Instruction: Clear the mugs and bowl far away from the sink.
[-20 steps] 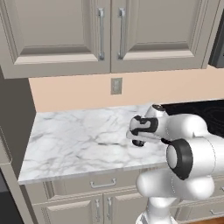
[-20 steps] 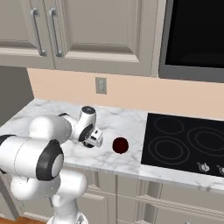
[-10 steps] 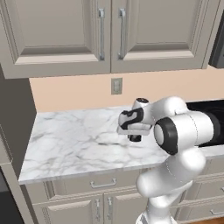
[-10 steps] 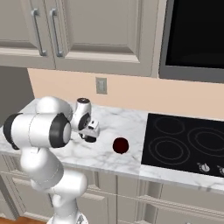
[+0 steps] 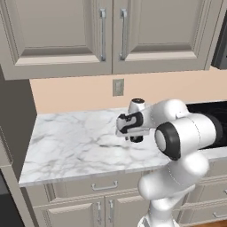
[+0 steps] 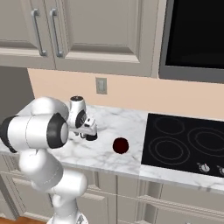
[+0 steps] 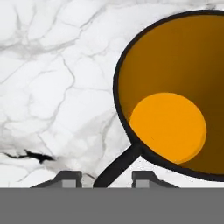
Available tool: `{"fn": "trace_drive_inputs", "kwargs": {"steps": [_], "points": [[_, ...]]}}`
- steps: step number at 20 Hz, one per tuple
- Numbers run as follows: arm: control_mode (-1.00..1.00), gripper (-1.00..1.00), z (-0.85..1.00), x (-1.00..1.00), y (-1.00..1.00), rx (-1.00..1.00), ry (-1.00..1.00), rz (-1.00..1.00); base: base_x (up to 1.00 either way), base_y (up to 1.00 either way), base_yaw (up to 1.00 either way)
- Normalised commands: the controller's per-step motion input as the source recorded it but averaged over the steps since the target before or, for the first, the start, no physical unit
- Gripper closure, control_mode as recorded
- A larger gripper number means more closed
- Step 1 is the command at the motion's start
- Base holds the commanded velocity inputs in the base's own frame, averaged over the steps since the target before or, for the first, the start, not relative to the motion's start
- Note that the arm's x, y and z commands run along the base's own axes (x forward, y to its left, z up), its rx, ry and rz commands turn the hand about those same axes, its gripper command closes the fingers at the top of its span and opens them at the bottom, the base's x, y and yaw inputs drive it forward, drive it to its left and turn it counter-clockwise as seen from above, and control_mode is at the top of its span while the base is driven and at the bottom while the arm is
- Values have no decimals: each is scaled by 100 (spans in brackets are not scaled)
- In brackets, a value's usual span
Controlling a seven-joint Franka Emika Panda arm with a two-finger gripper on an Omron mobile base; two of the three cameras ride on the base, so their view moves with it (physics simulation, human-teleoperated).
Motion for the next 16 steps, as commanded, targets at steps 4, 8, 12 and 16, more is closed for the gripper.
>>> {"fn": "trace_drive_inputs", "kwargs": {"steps": [4, 8, 12, 16], "points": [[-100, -100, 1, -45, -11, 0, -4, 0, 0, 0, 0], [-100, -100, 13, -54, -2, 0, -5, 0, 0, 0, 0], [-100, -100, 77, -48, 0, -1, -8, -3, 0, 0, 0], [-100, -100, 100, -40, 0, -4, -4, -2, 0, 0, 0]]}}
